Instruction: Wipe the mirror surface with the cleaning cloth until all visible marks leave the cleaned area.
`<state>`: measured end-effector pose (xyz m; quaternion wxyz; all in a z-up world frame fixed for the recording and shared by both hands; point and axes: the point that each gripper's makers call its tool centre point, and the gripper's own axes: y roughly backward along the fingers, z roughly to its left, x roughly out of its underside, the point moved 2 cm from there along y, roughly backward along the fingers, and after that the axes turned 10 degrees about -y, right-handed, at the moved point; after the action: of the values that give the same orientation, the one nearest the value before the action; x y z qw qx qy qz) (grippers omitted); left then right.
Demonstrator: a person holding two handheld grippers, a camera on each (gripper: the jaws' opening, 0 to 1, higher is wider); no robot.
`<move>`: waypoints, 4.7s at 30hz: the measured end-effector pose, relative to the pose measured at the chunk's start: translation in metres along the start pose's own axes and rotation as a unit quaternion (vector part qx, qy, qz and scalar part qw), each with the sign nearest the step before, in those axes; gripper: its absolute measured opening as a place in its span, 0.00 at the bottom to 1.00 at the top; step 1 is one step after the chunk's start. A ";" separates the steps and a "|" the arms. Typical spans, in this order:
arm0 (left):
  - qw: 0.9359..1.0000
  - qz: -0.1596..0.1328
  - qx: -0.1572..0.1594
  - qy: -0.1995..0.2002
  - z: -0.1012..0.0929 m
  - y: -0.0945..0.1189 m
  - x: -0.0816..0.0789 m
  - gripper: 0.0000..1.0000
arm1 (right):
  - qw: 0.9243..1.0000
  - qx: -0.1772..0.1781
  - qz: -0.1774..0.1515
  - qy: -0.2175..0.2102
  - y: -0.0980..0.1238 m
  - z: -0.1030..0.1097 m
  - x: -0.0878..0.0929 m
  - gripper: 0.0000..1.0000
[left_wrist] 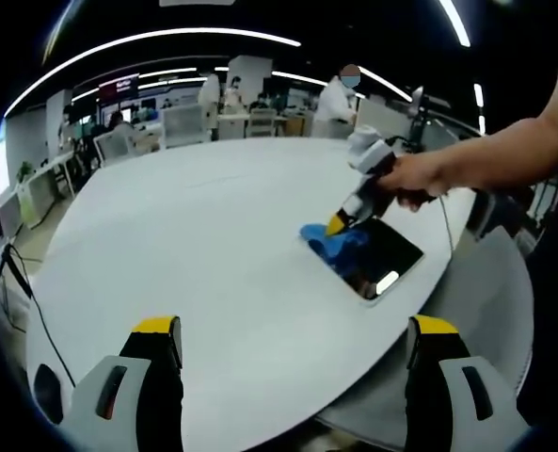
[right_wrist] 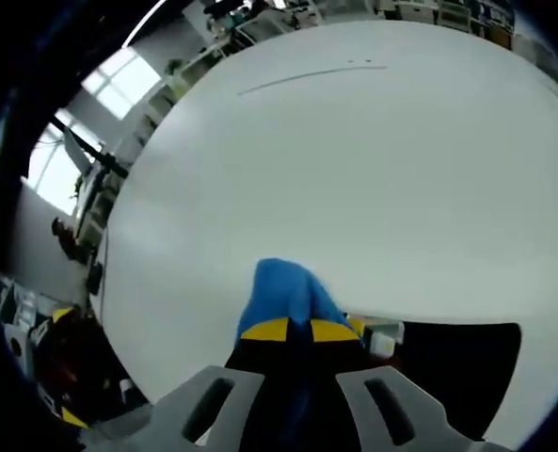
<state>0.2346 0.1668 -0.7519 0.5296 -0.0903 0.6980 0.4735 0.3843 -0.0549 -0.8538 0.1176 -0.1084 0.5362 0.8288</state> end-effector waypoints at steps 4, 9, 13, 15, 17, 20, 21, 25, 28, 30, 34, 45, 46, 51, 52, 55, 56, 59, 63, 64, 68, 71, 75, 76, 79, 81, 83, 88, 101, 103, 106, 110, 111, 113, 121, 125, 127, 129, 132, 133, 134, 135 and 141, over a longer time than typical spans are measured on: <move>1.000 0.000 0.002 -0.003 -0.002 -0.001 -0.002 1.00 | 1.000 0.003 -0.002 -0.001 0.003 -0.002 0.001 0.01; 1.000 0.000 0.004 -0.007 -0.004 -0.002 -0.004 1.00 | 1.000 0.006 -0.002 -0.002 0.004 -0.008 0.000 0.01; 1.000 0.000 0.005 -0.009 -0.004 -0.001 -0.004 1.00 | 1.000 0.008 -0.003 -0.005 0.007 -0.013 0.000 0.01; 1.000 0.002 0.004 -0.009 -0.004 0.000 -0.003 1.00 | 1.000 0.009 -0.004 -0.006 0.008 -0.015 0.000 0.01; 1.000 0.002 0.004 -0.009 -0.004 0.001 -0.003 1.00 | 1.000 0.010 -0.006 -0.008 0.010 -0.016 0.001 0.01; 1.000 0.002 0.004 -0.009 -0.004 0.002 -0.004 1.00 | 1.000 0.013 -0.008 -0.003 0.011 -0.017 0.002 0.01; 1.000 0.002 0.004 -0.010 -0.004 0.002 -0.004 1.00 | 1.000 0.014 -0.008 -0.002 0.011 -0.017 0.002 0.01; 1.000 0.000 0.003 -0.010 -0.005 0.002 -0.005 1.00 | 1.000 0.018 -0.013 -0.006 0.012 -0.019 0.002 0.01; 1.000 0.001 0.004 -0.010 -0.005 0.002 -0.004 1.00 | 1.000 0.017 -0.015 -0.006 0.012 -0.019 0.002 0.01; 1.000 0.001 0.004 -0.011 -0.007 0.003 -0.004 1.00 | 1.000 0.018 -0.016 -0.007 0.012 -0.019 0.002 0.01; 1.000 0.001 0.004 -0.009 -0.008 0.003 -0.004 1.00 | 1.000 0.019 -0.021 -0.005 0.013 -0.019 0.003 0.01; 1.000 0.000 0.008 -0.011 -0.013 0.003 -0.003 0.93 | 0.999 0.021 -0.034 0.004 0.016 -0.017 0.015 0.01; 1.000 0.004 0.013 -0.013 -0.015 0.004 -0.003 0.88 | 0.999 0.021 -0.035 0.006 0.017 -0.017 0.017 0.01; 1.000 0.001 0.012 -0.013 -0.017 0.002 -0.003 0.91 | 0.999 0.020 -0.036 0.008 0.019 -0.016 0.022 0.01; 1.000 -0.001 0.012 -0.011 -0.018 0.002 -0.003 0.91 | 0.999 0.020 -0.036 0.008 0.020 -0.016 0.025 0.01; 1.000 -0.005 0.011 -0.011 -0.018 0.001 -0.004 0.92 | 0.999 0.018 -0.037 0.003 0.022 -0.015 0.031 0.01; 1.000 -0.007 0.010 -0.010 -0.018 0.001 -0.005 0.94 | 0.999 0.017 -0.037 0.000 0.023 -0.015 0.032 0.01; 1.000 -0.011 0.011 -0.007 -0.018 0.001 -0.007 0.98 | 0.999 0.015 -0.037 -0.002 0.025 -0.015 0.036 0.01; 1.000 -0.015 0.010 0.000 -0.017 0.001 -0.009 0.99 | 0.999 0.013 -0.037 -0.005 0.026 -0.015 0.041 0.01; 1.000 -0.015 0.010 0.000 -0.016 0.001 -0.009 0.99 | 0.999 0.013 -0.037 -0.006 0.026 -0.015 0.042 0.01; 1.000 -0.013 0.009 -0.004 -0.017 0.001 -0.009 0.99 | 0.999 0.012 -0.038 -0.008 0.029 -0.015 0.048 0.01; 1.000 -0.013 0.009 -0.004 -0.017 0.000 -0.009 0.99 | 0.999 0.010 -0.037 -0.009 0.030 -0.015 0.052 0.01; 1.000 -0.015 0.004 -0.002 -0.017 -0.001 -0.009 0.99 | 0.999 0.007 -0.037 -0.014 0.033 -0.014 0.059 0.01; 1.000 -0.015 0.004 -0.003 -0.018 -0.001 -0.010 0.99 | 0.999 0.005 -0.037 -0.015 0.033 -0.015 0.060 0.01; 1.000 -0.015 0.005 -0.004 -0.018 -0.001 -0.009 0.99 | 0.999 -0.001 -0.037 -0.028 0.035 -0.015 0.065 0.01; 1.000 -0.015 0.005 -0.004 -0.019 -0.002 -0.009 0.99 | 0.999 -0.002 -0.037 -0.026 0.036 -0.014 0.069 0.01; 1.000 -0.014 0.006 -0.004 -0.019 -0.002 -0.008 0.99 | 0.999 -0.004 -0.037 -0.026 0.036 -0.014 0.071 0.01; 1.000 -0.005 0.011 -0.007 -0.024 -0.004 -0.002 0.99 | 0.999 -0.007 -0.032 -0.032 0.038 -0.012 0.077 0.01; 1.000 0.002 0.018 -0.013 -0.028 -0.006 0.005 0.99 | 0.999 -0.020 -0.020 -0.032 0.045 -0.006 0.101 0.01; 1.000 0.002 0.018 -0.014 -0.029 -0.005 0.006 0.99 | 0.999 -0.020 -0.019 -0.031 0.045 -0.006 0.102 0.01; 1.000 0.003 0.019 -0.017 -0.030 -0.005 0.005 0.99 | 0.999 -0.021 -0.014 -0.030 0.047 -0.006 0.107 0.01; 1.000 0.003 0.017 -0.019 -0.030 -0.003 0.005 0.99 | 0.999 -0.023 -0.010 -0.032 0.049 -0.008 0.112 0.01; 1.000 0.002 0.017 -0.019 -0.031 -0.002 0.005 0.99 | 0.999 -0.025 -0.008 -0.033 0.050 -0.007 0.115 0.01; 1.000 0.003 0.017 -0.019 -0.031 -0.001 0.006 0.99 | 0.999 -0.026 -0.005 -0.033 0.051 -0.006 0.120 0.01; 0.999 0.004 0.015 -0.029 -0.030 0.003 0.007 0.99 | 0.999 -0.029 0.005 -0.028 0.053 -0.005 0.129 0.01; 0.999 0.000 0.013 -0.032 -0.029 0.003 0.004 0.99 | 0.999 -0.029 0.007 -0.027 0.054 -0.005 0.133 0.01; 0.999 -0.003 0.011 -0.035 -0.030 0.003 0.001 0.99 | 0.999 -0.030 0.006 -0.027 0.055 -0.004 0.134 0.01; 0.999 -0.006 0.010 -0.038 -0.031 0.002 -0.002 0.99 | 0.999 -0.030 0.001 -0.024 0.054 -0.005 0.134 0.01; 0.999 -0.009 0.009 -0.044 -0.035 0.002 -0.003 0.99 | 0.999 -0.032 -0.003 -0.019 0.054 -0.005 0.134 0.01; 0.999 -0.007 0.010 -0.046 -0.036 0.002 -0.002 0.99 | 0.999 -0.032 -0.003 -0.019 0.054 -0.005 0.134 0.01; 0.999 -0.002 0.012 -0.050 -0.038 0.000 0.000 0.99 | 0.999 -0.031 -0.001 -0.017 0.053 -0.005 0.133 0.01; 0.998 0.002 0.014 -0.056 -0.039 -0.001 0.003 0.99 | 0.999 -0.031 0.001 -0.017 0.053 -0.005 0.133 0.01; 0.999 0.002 0.002 -0.051 -0.033 -0.001 0.000 0.99 | 0.999 -0.035 -0.004 -0.031 0.053 -0.006 0.134 0.01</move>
<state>0.2133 0.1409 -0.7523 0.5638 -0.0638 0.6710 0.4774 0.2407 -0.0708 -0.8510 0.1337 -0.0888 0.5025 0.8495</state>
